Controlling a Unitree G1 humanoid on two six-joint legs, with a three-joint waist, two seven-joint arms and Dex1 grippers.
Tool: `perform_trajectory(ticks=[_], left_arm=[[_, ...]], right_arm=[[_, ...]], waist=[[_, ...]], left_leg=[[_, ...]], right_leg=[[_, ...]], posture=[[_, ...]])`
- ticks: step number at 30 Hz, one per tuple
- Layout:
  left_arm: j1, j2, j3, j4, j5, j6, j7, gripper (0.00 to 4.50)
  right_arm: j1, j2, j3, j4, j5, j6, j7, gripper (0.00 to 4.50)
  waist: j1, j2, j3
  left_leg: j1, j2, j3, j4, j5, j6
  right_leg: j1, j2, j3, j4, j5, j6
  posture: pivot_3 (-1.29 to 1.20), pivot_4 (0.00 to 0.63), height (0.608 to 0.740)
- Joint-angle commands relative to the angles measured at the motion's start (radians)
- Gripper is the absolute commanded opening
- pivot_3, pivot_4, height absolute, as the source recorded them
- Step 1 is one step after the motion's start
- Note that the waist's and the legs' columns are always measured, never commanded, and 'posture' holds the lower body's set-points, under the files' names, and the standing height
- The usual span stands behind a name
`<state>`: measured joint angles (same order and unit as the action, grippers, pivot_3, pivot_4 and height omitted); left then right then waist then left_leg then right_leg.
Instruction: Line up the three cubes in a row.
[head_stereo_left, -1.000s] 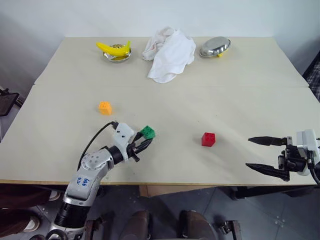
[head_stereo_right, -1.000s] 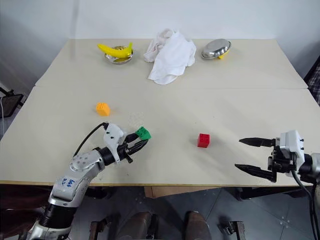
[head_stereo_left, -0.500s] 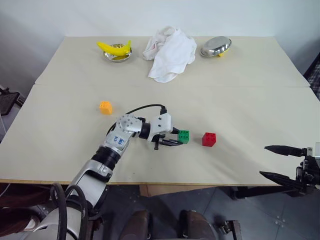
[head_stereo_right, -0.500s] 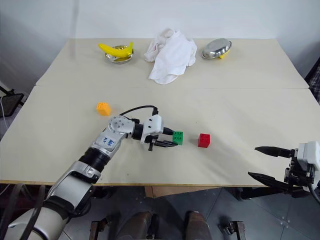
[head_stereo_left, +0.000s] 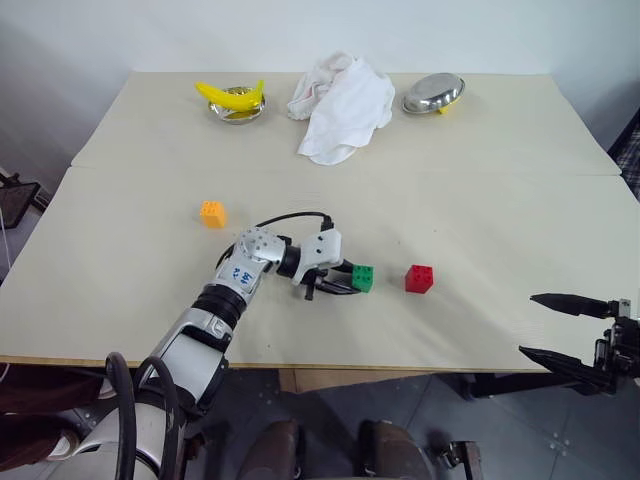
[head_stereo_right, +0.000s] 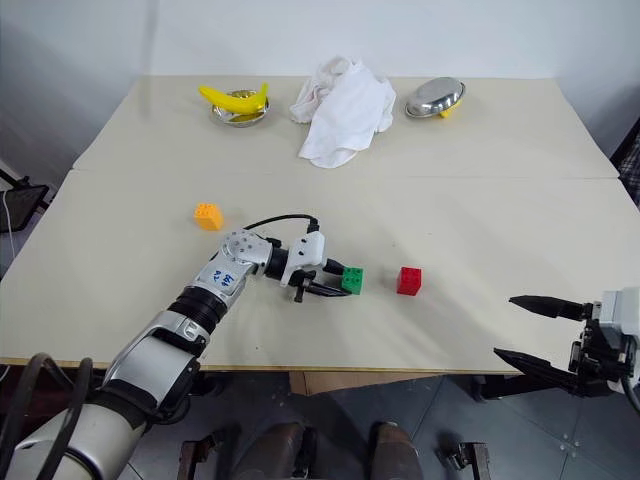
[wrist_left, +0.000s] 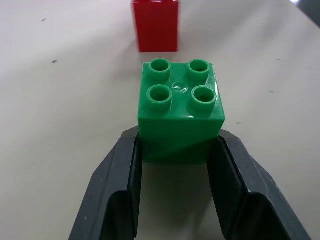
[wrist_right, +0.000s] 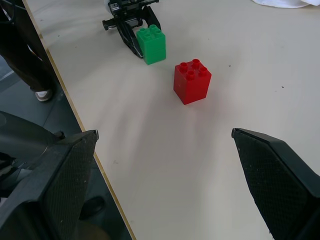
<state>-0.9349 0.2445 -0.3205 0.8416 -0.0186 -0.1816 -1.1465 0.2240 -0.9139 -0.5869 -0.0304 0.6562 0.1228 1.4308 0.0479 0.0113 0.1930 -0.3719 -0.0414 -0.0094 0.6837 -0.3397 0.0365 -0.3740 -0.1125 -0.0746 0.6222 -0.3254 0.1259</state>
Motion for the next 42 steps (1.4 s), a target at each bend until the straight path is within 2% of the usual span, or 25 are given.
perform_trajectory(ticks=[1, 7, 9, 16, 17, 21, 26, 30, 34, 37, 39, 42], left_arm=[[0.015, -0.002, 0.026, -0.015, 0.003, 0.046, 0.019, 1.49], [0.057, 0.006, 0.033, -0.072, 0.001, 0.075, -0.012, 1.49], [0.061, 0.009, 0.036, -0.078, -0.004, 0.081, -0.028, 2.22], [0.065, 0.021, 0.059, -0.076, 0.0, 0.049, 0.001, 4.36], [0.075, 0.032, 0.064, -0.092, -0.003, 0.046, 0.003, 4.45], [0.171, 0.109, 0.118, -0.24, -0.04, 0.038, 0.011, 4.45], [0.393, 0.218, 0.258, -0.512, -0.184, 0.112, 0.005, 4.45], [0.693, 0.28, 0.483, -0.731, -0.295, 0.129, 0.124, 4.45], [0.927, 0.265, 0.673, -0.854, -0.327, 0.132, 0.298, 4.45], [1.043, 0.2, 0.813, -0.914, -0.368, 0.18, 0.475, 4.45], [1.097, 0.163, 0.861, -0.947, -0.38, 0.196, 0.546, 4.45], [1.156, 0.12, 0.869, -0.993, -0.368, 0.196, 0.609, 4.45]], right_arm=[[-0.013, -0.003, -0.007, 0.027, -0.007, -0.033, 0.031, 4.5], [-0.068, -0.002, 0.031, 0.054, -0.02, -0.043, 0.038, 4.5], [-0.079, 0.0, 0.042, 0.056, -0.023, -0.045, 0.04, 4.5], [-0.106, 0.005, 0.073, 0.056, -0.024, -0.045, 0.041, 4.5], [-0.11, 0.007, 0.079, 0.055, -0.023, -0.044, 0.043, 4.5], [-0.151, 0.014, 0.117, 0.054, -0.019, -0.044, 0.049, 4.5], [-0.229, 0.017, 0.173, 0.058, -0.01, 0.03, 0.016, 4.5], [-0.292, 0.072, 0.192, 0.078, 0.001, 0.023, -0.011, 4.5], [-0.325, 0.138, 0.191, 0.11, -0.017, -0.062, -0.013, 4.5], [-0.339, 0.176, 0.194, 0.147, -0.021, -0.122, 0.005, 4.5], [-0.345, 0.186, 0.202, 0.168, -0.02, -0.141, 0.023, 4.5], [-0.366, 0.192, 0.211, 0.192, -0.022, -0.165, 0.035, 4.5]], waist=[[0.0, 0.0, 0.0], [-0.001, 0.0, 0.0], [-0.001, 0.0, 0.0], [0.0, 0.0, 0.0], [0.0, 0.0, 0.0], [-0.014, 0.0, 0.0], [-0.031, 0.001, -0.001], [-0.032, 0.001, -0.001], [-0.022, 0.001, -0.001], [-0.011, 0.001, -0.001], [-0.012, 0.0, -0.001], [-0.014, 0.0, -0.001]], left_leg=[[0.0, 0.0, 0.0, 0.0, 0.0, 0.0], [0.0, 0.0, 0.0, 0.0, 0.0, 0.0], [0.0, 0.0, 0.0, 0.0, 0.0, 0.0], [0.0, 0.0, 0.0, 0.001, 0.0, 0.0], [0.0, 0.0, 0.0, 0.001, 0.0, 0.0], [0.0, 0.001, 0.0, 0.001, 0.0, 0.0], [0.001, 0.002, -0.002, 0.0, 0.0, -0.001], [0.0, 0.002, -0.005, 0.0, 0.0, -0.001], [0.0, 0.002, -0.006, 0.0, 0.0, -0.002], [0.001, 0.0, -0.007, 0.0, 0.0, -0.001], [0.001, 0.0, -0.007, 0.0, 0.0, -0.001], [0.002, 0.0, -0.007, 0.0, -0.001, -0.001]], right_leg=[[0.0, 0.0, 0.0, 0.0, 0.0, 0.0], [0.0, 0.0, 0.0, 0.001, 0.0, 0.0], [0.0, 0.0, 0.0, 0.001, 0.0, 0.0], [0.0, 0.0, 0.0, 0.001, 0.0, 0.0], [0.0, 0.0, 0.0, 0.001, 0.0, 0.0], [0.0, -0.001, 0.0, 0.001, 0.0, 0.0], [-0.001, -0.001, 0.001, 0.002, 0.0, 0.0], [-0.001, -0.002, 0.008, 0.001, 0.0, 0.0], [0.0, -0.003, 0.008, -0.002, 0.0, 0.0], [0.002, -0.004, 0.008, -0.003, 0.0, 0.0], [0.003, -0.004, 0.009, -0.004, 0.0, 0.0], [0.003, -0.004, 0.009, -0.004, 0.0, 0.0]], posture=[[0.0, 0.15, 0.74], [0.0, 0.15, 0.74], [0.0, 0.15, 0.74], [0.0, 0.15, 0.74], [0.0, 0.15, 0.74], [0.0, 0.15, 0.74], [0.0, 0.15, 0.74], [0.0, 0.15, 0.74], [0.0, 0.15, 0.74], [0.0, 0.15, 0.74], [0.0, 0.15, 0.74], [0.0, 0.15, 0.74]])
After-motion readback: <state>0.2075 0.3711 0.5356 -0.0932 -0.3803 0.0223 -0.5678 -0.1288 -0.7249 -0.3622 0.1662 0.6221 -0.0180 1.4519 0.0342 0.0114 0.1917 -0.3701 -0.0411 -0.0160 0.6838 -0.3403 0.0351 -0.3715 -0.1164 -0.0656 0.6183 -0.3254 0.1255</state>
